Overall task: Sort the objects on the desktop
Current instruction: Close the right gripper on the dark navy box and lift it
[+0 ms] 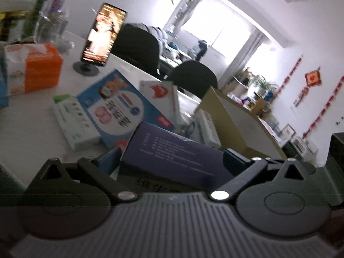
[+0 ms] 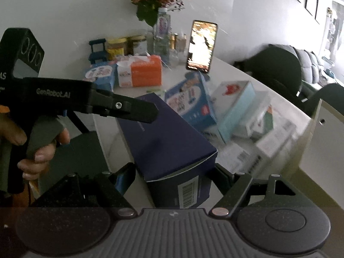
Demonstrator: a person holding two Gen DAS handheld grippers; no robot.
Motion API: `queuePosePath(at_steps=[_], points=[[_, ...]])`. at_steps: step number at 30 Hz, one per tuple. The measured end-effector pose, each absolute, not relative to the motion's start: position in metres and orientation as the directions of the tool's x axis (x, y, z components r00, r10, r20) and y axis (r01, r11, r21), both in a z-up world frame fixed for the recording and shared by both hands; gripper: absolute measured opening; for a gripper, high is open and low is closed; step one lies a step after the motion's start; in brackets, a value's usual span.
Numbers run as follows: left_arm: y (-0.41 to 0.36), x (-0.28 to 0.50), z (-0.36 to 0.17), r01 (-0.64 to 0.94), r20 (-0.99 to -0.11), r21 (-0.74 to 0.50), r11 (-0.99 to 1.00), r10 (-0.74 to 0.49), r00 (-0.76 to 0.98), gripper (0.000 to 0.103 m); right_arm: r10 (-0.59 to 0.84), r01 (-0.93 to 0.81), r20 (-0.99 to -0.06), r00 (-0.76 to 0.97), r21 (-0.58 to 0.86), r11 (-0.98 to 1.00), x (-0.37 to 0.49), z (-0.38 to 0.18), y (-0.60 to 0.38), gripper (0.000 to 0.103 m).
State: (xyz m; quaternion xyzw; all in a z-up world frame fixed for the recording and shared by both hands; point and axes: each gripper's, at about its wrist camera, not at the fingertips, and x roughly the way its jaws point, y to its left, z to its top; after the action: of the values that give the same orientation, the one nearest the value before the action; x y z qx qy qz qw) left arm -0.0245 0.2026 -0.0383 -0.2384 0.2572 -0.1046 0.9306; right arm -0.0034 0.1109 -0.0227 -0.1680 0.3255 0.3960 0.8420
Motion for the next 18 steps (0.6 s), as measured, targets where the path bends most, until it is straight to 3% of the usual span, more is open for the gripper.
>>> queuePosePath(at_steps=[18], points=[[0.168,-0.004,-0.055,0.172,-0.433,-0.564,0.808,-0.466,0.771,0.100,0.482,-0.766,-0.762,0.433,-0.029,0.642,-0.018,-0.039,0.087,0.075]])
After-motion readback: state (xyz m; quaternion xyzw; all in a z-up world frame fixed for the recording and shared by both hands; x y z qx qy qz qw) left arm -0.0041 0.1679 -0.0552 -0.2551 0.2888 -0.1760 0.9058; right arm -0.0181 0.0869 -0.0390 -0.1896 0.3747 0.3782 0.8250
